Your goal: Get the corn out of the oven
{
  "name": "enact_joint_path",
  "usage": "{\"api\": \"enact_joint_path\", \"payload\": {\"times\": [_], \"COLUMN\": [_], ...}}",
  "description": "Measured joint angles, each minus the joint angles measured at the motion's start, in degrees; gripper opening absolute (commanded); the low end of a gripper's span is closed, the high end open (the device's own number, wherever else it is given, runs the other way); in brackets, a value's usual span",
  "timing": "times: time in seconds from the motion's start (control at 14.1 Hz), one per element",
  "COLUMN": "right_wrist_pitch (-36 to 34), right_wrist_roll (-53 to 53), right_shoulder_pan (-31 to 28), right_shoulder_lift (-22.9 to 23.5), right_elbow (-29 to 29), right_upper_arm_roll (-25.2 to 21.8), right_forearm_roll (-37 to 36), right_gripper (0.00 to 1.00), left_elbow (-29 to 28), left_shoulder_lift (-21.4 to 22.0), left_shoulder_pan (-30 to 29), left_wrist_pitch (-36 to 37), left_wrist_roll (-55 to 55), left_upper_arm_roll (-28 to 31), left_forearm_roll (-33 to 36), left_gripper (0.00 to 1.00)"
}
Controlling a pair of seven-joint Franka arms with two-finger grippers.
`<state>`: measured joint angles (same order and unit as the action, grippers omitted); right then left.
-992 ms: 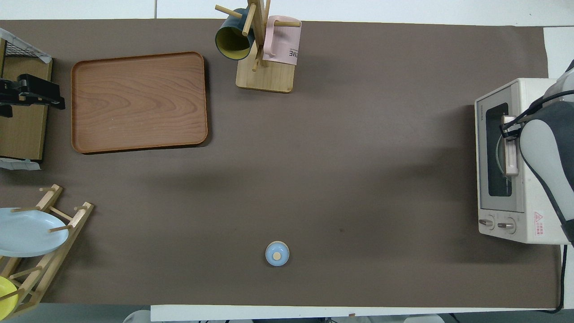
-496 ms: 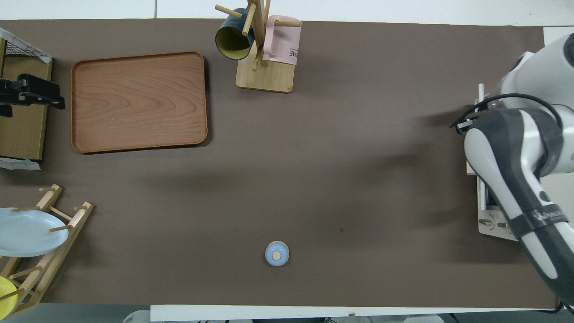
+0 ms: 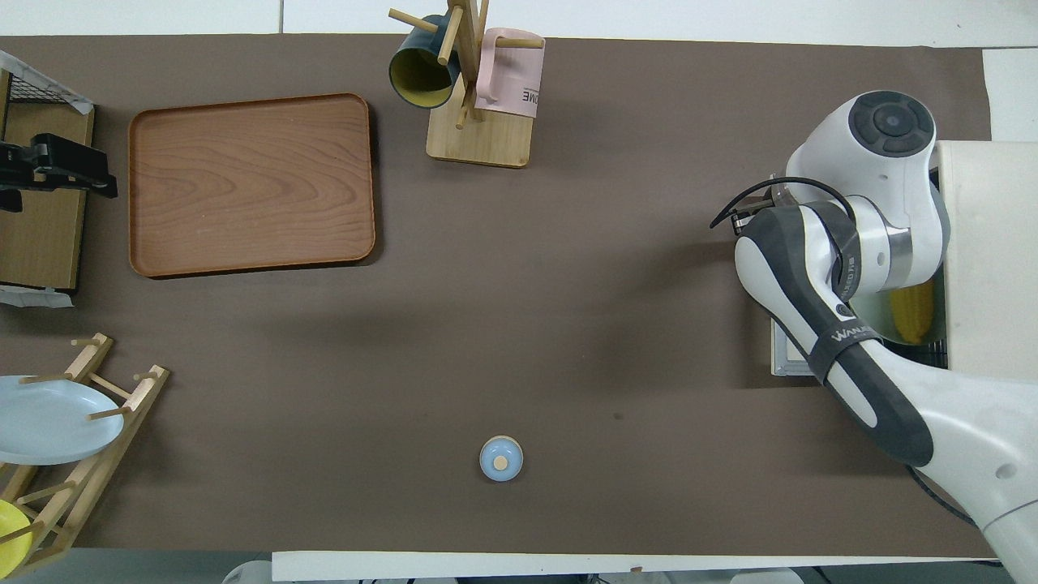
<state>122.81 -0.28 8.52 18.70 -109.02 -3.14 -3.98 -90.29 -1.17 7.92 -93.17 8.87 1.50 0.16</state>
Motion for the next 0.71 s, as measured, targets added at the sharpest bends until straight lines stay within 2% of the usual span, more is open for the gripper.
{"api": "enact_joint_path", "payload": {"times": [0.21,0.43,0.5,0.57,0.64,0.71], "right_wrist_pitch": [1.88,2.53,1.94,0.26,-2.26,-5.07], "right_wrist_roll": [0.56,4.13,5.28,6.01,6.47,6.51], "right_shoulder_pan": [0.08,2.30,3.59,4.42,4.59,4.25], "right_shoulder_lift": [0.97,0.93,0.81,0.46,-0.34,-1.65], "right_elbow": [0.02,0.86,1.56,2.56,3.70,4.50], "right_upper_arm_roll": [-0.19,0.10,0.16,0.19,0.14,-0.11], "right_forearm_roll": [0.73,2.24,2.57,2.60,2.60,2.60], "right_gripper": [0.01,0.10,0.19,0.40,0.54,0.58], "left_elbow": [0.00,0.00,0.00,0.00,0.00,0.00], "left_shoulder_lift": [0.00,0.00,0.00,0.00,0.00,0.00], "left_shoulder_pan": [0.00,0.00,0.00,0.00,0.00,0.00], "left_wrist_pitch": [0.00,0.00,0.00,0.00,0.00,0.00], "left_wrist_roll": [0.00,0.00,0.00,0.00,0.00,0.00], "left_upper_arm_roll": [0.00,0.00,0.00,0.00,0.00,0.00], "left_forearm_roll": [0.00,0.00,0.00,0.00,0.00,0.00], "left_gripper": [1.00,1.00,1.00,1.00,1.00,1.00]}}
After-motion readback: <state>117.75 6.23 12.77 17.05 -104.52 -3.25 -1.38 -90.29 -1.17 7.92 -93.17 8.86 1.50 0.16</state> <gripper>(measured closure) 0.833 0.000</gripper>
